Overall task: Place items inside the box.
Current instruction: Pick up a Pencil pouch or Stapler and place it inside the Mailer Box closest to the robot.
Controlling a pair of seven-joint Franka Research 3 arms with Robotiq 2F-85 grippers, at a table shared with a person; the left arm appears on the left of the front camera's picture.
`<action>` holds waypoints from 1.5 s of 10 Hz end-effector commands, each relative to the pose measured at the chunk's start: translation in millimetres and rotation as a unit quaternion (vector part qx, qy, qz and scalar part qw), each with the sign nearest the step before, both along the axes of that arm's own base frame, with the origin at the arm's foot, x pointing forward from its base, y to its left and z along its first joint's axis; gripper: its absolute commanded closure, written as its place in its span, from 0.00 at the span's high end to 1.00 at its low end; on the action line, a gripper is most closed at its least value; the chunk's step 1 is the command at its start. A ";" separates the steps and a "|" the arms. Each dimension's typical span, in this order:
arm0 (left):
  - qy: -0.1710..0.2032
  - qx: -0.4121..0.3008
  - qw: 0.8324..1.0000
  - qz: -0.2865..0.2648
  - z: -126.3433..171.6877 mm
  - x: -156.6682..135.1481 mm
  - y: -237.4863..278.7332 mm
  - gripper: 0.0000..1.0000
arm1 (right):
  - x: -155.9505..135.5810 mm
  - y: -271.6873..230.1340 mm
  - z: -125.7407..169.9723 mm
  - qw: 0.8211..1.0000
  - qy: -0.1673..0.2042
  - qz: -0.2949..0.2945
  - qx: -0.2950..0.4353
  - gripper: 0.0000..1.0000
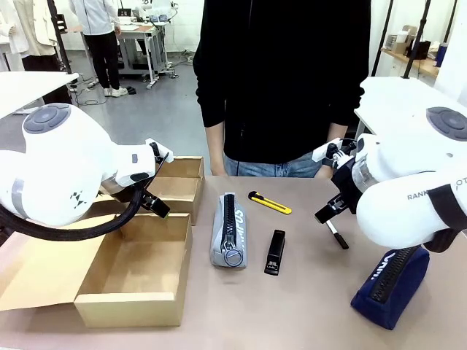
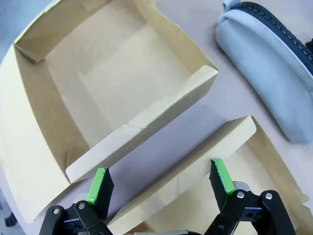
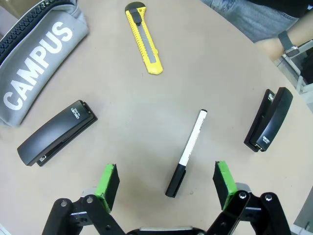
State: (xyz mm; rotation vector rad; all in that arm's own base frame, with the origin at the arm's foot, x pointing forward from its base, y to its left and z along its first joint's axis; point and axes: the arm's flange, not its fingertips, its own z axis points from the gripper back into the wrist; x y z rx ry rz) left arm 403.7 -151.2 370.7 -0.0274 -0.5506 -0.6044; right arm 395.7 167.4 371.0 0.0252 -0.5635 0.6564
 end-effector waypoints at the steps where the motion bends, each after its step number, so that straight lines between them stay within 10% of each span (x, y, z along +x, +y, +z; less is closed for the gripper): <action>1: 0.000 0.000 1.000 0.000 0.0 0.0 0.0 1.00 | 0.0 -0.1 0.6 1.000 -0.001 0.000 0.001 1.00; 3: 0.000 0.000 1.000 0.000 0.0 0.0 0.0 1.00 | 0.0 0.0 0.0 1.000 0.000 0.000 0.000 1.00; 7: -0.008 -0.203 0.979 0.027 154.7 -96.2 38.8 1.00 | -46.4 -73.8 123.5 0.985 0.047 -0.080 0.142 1.00; 10: 0.046 -0.362 0.930 0.035 182.3 -131.2 146.8 1.00 | -71.2 -205.6 148.2 0.901 0.146 -0.108 0.394 1.00; 11: 0.047 -0.446 0.888 0.101 168.9 -130.9 211.6 1.00 | -85.8 -276.6 142.3 0.837 0.135 -0.137 0.513 1.00; 13: 0.057 -0.624 0.745 0.228 106.9 -134.1 311.5 1.00 | -109.3 -371.8 112.9 0.710 0.103 -0.207 0.665 1.00; 15: 0.068 -0.726 0.624 0.283 45.5 -138.6 341.2 1.00 | -128.6 -413.6 85.0 0.637 0.088 -0.246 0.726 1.00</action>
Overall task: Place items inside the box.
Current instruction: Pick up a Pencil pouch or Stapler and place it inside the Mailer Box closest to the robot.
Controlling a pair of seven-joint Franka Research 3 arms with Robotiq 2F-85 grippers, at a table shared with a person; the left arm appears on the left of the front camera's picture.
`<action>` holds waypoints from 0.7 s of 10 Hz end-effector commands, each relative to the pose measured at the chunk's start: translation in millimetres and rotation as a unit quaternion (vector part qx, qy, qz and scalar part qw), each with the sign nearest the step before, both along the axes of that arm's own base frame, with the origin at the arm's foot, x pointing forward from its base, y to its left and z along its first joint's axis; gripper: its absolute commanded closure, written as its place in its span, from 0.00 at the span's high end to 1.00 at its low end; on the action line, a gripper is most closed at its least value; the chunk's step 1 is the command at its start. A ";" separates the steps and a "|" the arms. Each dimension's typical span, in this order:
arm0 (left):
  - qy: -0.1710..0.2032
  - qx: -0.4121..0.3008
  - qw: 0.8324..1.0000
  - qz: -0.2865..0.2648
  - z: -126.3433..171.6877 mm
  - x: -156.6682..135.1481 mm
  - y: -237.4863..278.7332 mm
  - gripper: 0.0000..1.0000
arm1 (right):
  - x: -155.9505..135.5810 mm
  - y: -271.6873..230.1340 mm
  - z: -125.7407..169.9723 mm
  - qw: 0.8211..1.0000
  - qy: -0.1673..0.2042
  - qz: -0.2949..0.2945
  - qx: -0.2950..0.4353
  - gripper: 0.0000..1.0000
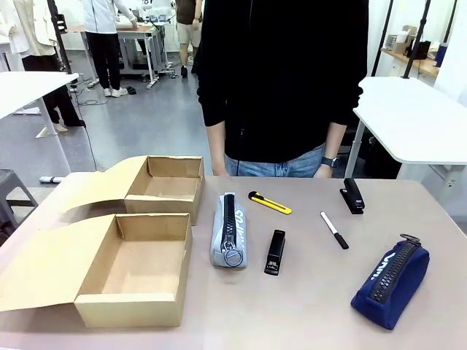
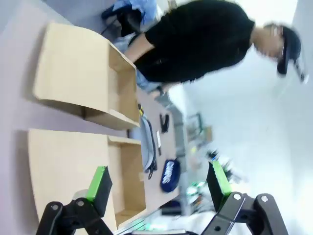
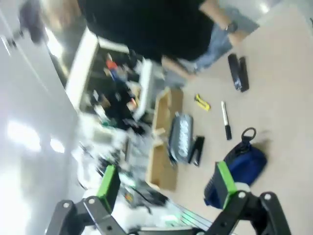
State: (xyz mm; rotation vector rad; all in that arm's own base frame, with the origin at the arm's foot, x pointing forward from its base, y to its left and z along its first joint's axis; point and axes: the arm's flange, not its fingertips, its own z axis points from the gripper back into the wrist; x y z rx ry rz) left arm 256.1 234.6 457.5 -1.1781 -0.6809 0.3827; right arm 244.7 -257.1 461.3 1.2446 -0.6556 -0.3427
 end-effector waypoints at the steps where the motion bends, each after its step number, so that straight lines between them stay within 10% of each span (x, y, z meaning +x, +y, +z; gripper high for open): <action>1: 0.000 -0.171 0.982 0.085 -54.8 10.0 -49.8 1.00 | 15.2 3.8 -15.5 0.991 -0.003 -0.083 0.107 1.00; 7: 0.024 -0.076 0.996 0.043 -30.5 2.5 17.2 1.00 | -1.8 -15.7 -14.7 0.997 0.013 -0.049 0.061 1.00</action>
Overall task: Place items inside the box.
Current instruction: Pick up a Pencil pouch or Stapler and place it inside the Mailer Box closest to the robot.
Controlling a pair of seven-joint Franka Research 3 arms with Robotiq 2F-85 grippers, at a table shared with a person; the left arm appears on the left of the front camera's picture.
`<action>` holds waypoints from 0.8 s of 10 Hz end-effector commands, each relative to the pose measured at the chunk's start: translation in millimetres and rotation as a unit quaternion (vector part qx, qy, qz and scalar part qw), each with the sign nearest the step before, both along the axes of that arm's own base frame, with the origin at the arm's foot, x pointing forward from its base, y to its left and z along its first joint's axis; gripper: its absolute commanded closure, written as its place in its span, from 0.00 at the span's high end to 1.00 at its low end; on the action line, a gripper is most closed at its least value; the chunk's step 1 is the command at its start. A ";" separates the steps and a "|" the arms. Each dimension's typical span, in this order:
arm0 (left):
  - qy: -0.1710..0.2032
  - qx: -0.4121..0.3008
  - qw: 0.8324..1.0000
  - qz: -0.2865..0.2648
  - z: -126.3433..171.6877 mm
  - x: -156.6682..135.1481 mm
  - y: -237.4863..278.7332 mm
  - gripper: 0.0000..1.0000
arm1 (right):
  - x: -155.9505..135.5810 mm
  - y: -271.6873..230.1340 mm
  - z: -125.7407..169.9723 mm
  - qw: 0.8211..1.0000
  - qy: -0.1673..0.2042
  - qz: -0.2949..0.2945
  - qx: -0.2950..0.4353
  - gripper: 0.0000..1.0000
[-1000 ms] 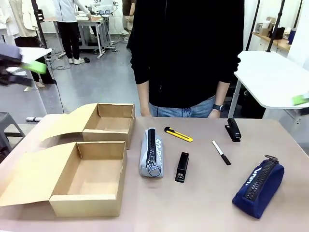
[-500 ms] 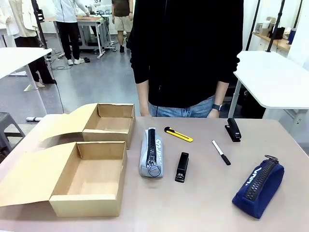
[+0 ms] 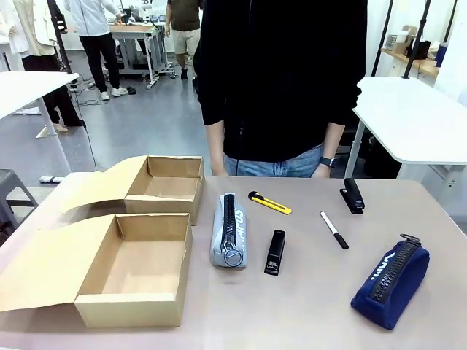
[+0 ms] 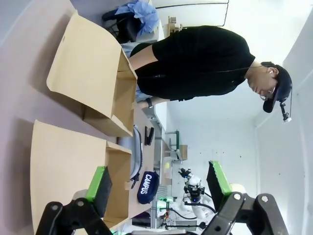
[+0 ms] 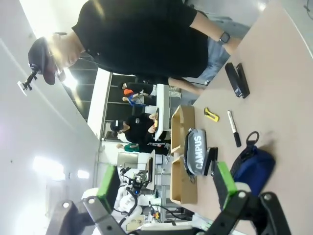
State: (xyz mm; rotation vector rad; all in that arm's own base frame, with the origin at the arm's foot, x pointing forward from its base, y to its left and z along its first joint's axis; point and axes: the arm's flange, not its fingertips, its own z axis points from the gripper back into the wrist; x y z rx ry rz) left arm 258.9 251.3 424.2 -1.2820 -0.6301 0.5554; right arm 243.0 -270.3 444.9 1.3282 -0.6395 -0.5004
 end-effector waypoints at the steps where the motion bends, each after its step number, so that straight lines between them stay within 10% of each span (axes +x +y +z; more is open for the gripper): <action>1: -0.018 0.005 1.000 0.007 2.8 -0.3 0.5 1.00 | -0.1 -2.5 1.7 1.000 -0.018 -0.008 -0.005 1.00; 2: -0.018 0.005 1.000 0.007 2.8 -0.3 0.5 1.00 | 0.0 0.0 0.0 1.000 0.000 0.000 0.000 1.00; 4: -0.018 0.005 1.000 0.007 2.8 -0.3 0.5 1.00 | 5.2 47.1 23.1 0.981 -0.102 0.122 -0.112 1.00; 5: -0.018 0.005 1.000 0.007 2.8 -0.3 0.5 1.00 | 2.8 71.5 32.9 0.939 -0.180 0.221 -0.192 1.00; 7: -0.018 0.005 1.000 0.007 2.8 -0.3 0.5 1.00 | -11.0 103.8 19.3 0.768 -0.258 0.477 -0.340 1.00; 8: -0.018 0.005 1.000 0.007 2.8 -0.3 0.5 1.00 | -19.0 117.3 13.5 0.714 -0.262 0.567 -0.314 1.00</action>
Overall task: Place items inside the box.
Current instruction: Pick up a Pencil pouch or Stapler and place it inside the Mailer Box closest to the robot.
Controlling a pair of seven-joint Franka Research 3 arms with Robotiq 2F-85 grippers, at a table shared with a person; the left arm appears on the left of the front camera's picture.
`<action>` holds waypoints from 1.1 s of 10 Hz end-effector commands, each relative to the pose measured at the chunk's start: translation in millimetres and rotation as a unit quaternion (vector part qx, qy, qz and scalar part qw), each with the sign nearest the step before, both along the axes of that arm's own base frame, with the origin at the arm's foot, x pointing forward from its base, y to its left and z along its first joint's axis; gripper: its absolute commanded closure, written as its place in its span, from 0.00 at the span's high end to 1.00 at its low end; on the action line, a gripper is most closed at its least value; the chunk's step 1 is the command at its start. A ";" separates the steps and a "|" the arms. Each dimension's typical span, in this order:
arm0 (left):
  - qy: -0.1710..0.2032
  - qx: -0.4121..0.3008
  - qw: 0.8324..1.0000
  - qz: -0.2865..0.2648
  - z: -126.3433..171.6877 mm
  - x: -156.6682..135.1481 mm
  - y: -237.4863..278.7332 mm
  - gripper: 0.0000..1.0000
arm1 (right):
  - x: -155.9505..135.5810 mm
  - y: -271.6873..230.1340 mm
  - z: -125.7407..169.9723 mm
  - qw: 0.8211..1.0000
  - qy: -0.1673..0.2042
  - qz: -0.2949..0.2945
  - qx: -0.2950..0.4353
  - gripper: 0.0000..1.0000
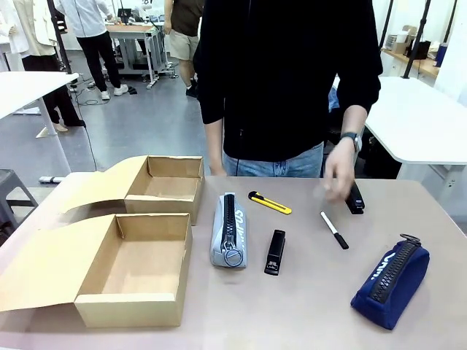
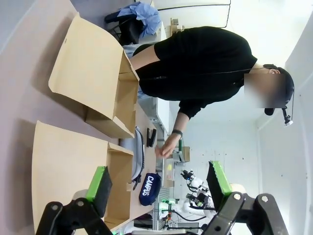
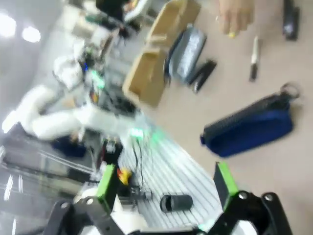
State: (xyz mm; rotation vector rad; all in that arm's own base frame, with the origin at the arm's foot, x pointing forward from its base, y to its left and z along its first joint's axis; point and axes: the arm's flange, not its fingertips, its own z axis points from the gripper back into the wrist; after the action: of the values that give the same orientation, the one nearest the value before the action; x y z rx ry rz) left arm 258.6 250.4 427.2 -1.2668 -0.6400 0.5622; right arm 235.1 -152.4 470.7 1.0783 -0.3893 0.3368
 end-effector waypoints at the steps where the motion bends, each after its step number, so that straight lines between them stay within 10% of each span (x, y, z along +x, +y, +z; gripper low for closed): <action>1: -0.019 -0.001 1.000 0.000 -0.3 0.1 1.4 1.00 | -18.2 14.0 -15.8 0.926 -0.137 0.334 -0.112 1.00; 2: -0.019 -0.001 1.000 0.000 -0.3 0.1 1.4 1.00 | -20.5 28.5 -17.2 0.938 -0.126 0.294 -0.136 1.00; 3: -0.019 -0.001 1.000 0.000 -0.3 0.1 1.4 1.00 | -10.5 13.1 -7.7 0.997 -0.009 0.076 -0.031 1.00; 5: -0.019 -0.001 1.000 0.000 -0.3 0.1 1.4 1.00 | -6.0 22.2 -20.6 0.983 -0.003 0.157 -0.095 1.00; 8: -0.019 -0.001 1.000 0.000 -0.3 0.1 1.4 1.00 | 5.2 -86.5 -40.2 0.986 -0.081 -0.095 0.107 1.00; 11: -0.019 -0.001 1.000 0.000 -0.3 0.1 1.4 1.00 | 12.5 -20.8 -55.3 0.979 -0.173 0.102 -0.012 1.00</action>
State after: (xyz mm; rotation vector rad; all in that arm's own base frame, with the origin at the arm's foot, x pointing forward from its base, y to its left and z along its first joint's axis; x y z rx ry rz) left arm 257.8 251.5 428.0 -1.2650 -0.6398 0.5625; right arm 233.9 -216.2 420.1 1.1324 -0.6075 0.5260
